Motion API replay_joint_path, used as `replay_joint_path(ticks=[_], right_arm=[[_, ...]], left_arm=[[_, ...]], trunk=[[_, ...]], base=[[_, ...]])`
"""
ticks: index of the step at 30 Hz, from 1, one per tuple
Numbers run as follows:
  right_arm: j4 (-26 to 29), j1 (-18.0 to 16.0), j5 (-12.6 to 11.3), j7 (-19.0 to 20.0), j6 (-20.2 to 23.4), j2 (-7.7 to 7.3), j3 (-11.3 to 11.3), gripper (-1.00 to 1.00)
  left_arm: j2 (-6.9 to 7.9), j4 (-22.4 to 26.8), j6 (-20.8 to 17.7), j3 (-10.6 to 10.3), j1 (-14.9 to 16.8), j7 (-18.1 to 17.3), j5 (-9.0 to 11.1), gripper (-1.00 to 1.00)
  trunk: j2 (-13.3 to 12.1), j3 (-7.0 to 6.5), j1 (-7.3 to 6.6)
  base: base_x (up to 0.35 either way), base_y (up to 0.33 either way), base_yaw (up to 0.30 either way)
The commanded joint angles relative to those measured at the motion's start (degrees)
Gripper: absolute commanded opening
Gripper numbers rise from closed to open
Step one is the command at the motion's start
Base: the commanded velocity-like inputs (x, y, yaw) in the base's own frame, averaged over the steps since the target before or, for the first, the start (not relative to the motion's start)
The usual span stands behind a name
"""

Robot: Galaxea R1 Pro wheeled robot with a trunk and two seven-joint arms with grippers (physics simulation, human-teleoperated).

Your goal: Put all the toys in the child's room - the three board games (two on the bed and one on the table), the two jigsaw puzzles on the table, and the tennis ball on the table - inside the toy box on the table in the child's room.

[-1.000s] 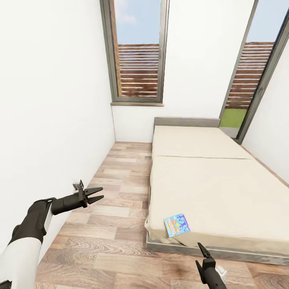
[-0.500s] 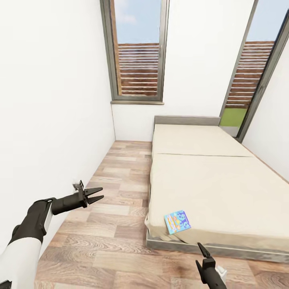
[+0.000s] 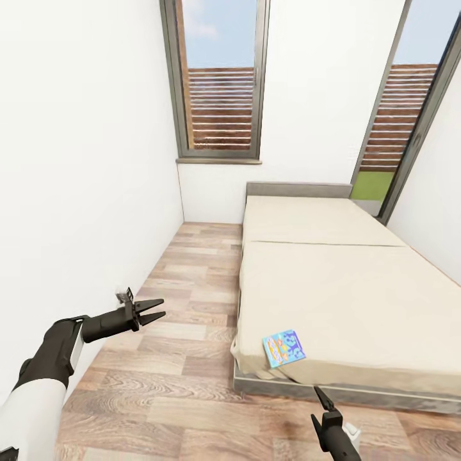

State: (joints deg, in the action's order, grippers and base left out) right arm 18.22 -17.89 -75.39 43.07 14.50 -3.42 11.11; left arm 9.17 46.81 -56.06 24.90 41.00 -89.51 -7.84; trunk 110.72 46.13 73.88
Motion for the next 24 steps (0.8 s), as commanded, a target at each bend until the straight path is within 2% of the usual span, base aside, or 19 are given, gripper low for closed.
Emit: replay_joint_path(ticks=[1, 19, 24], right_arm=[[0.0, 0.0, -0.5, 0.1, 0.6, 0.02, 0.1, 1.00], [0.7, -0.1, -0.7, 0.2, 0.6, 0.13, 0.1, 1.00], [0.7, -0.3, -0.6, 0.1, 0.2, 1.10, 0.1, 1.00]], left_arm=[[-0.03, 0.0, -0.6, 0.2, 0.0, -0.5, -0.6, 1.00], [-0.11, 0.0, -0.2, 0.2, 0.0, -0.5, -0.6, 1.00], [-0.04, 0.0, -0.2, 0.2, 0.0, -0.5, -0.5, 1.00]], trunk=[[0.4, 0.23, 0.22], [7.7, 3.47, 4.17], [9.7, 4.36, 5.27]], base=[[0.000, 0.000, 0.000], [0.000, 0.000, 0.000], [0.000, 0.000, 0.000]])
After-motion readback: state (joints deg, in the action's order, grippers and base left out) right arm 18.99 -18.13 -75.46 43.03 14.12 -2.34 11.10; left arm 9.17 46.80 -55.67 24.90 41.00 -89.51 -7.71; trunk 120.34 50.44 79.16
